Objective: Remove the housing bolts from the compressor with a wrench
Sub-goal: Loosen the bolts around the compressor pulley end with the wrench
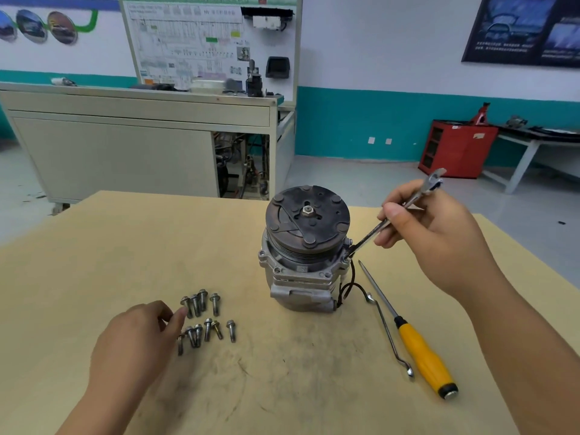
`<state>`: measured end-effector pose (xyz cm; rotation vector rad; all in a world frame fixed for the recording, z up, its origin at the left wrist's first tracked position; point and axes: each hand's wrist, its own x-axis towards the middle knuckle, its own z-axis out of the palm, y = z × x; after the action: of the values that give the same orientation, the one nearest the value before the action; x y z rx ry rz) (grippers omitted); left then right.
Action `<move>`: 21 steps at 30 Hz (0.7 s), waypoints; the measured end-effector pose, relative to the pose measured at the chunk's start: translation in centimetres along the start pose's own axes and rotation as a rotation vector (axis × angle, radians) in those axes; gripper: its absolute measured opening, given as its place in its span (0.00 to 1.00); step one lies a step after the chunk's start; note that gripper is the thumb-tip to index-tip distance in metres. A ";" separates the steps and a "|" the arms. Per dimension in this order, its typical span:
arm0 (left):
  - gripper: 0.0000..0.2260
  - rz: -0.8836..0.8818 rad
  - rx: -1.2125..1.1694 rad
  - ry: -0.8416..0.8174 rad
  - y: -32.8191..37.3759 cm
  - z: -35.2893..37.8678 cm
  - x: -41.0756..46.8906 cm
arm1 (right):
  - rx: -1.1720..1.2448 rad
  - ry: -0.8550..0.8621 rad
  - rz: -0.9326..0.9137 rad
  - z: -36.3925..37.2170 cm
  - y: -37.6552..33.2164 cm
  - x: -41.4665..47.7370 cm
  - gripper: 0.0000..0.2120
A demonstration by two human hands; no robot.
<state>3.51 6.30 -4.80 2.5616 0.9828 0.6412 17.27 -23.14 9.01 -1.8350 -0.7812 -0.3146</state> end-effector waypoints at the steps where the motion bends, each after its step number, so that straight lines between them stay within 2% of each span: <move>1: 0.13 0.010 -0.013 0.005 0.3 -0.2 0.3 | 0.001 -0.004 0.007 0.0 0.0 0.3 0.04; 5: 0.10 0.135 -0.113 0.088 3.2 -2.0 1.5 | 0.023 -0.023 0.029 -0.2 0.0 0.9 0.06; 9: 0.05 0.338 -0.357 0.187 8.4 -4.7 2.4 | 0.031 -0.044 0.041 -0.4 0.1 1.4 0.05; 12: 0.03 0.541 -0.492 0.201 13.0 -6.6 2.8 | 0.030 -0.071 0.048 -0.5 0.0 1.8 0.05; 17: 0.08 0.863 -0.527 0.018 19.2 -7.3 4.2 | 0.009 -0.108 0.048 -0.8 -0.1 2.1 0.05; 21: 0.09 0.957 -0.468 -0.252 22.0 -5.8 5.7 | 0.018 -0.145 0.051 -0.7 -0.3 2.1 0.05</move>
<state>16.29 -4.67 11.56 2.4546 -0.4935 0.6289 18.78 -22.92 10.63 -1.8728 -0.8324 -0.1428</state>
